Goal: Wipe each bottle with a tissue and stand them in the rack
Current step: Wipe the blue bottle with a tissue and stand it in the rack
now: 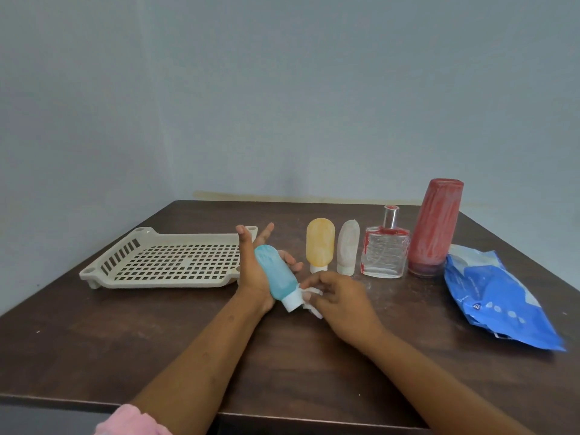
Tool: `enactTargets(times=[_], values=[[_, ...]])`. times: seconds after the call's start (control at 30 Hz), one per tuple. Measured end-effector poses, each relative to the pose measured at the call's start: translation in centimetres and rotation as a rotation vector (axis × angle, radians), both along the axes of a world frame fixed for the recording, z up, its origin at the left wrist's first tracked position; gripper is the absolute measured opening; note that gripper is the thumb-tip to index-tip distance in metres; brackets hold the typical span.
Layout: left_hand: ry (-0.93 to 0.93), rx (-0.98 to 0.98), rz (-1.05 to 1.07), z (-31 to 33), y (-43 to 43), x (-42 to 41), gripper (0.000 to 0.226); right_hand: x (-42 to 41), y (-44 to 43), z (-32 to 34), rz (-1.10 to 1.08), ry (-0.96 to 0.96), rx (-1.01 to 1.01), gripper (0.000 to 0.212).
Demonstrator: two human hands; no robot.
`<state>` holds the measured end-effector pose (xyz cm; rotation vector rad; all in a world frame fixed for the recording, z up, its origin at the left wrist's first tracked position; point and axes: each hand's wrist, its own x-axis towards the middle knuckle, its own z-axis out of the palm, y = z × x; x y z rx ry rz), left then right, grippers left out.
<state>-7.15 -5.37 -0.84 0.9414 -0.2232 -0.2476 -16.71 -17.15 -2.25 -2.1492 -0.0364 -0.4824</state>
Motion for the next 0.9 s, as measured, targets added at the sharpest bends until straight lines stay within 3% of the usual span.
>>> enactTargets(times=[0.3,0.43,0.6,0.7,0.83,0.9], values=[[-0.107,-0.218,0.196,0.8,-0.1,-0.6,0.086,-0.5,0.8,1.1,0.188,0.272,0.787,0.020],[-0.155,-0.161,0.284,0.7,-0.2,-0.5,0.077,-0.6,1.4,1.3,0.212,0.364,0.921,0.022],[-0.155,-0.108,0.315,0.5,-0.2,0.0,0.076,-0.4,1.3,1.2,0.142,0.311,0.863,0.016],[-0.125,-0.080,0.282,0.4,-0.3,0.0,0.077,-0.2,0.8,1.1,0.039,0.172,0.786,0.012],[-0.083,-0.042,0.065,0.4,-0.4,-0.5,0.095,0.3,-0.5,0.8,-0.157,-0.047,0.247,0.021],[-0.061,-0.022,-0.065,0.4,-0.5,-0.9,0.100,0.1,-0.4,0.8,-0.130,-0.056,0.128,0.030]])
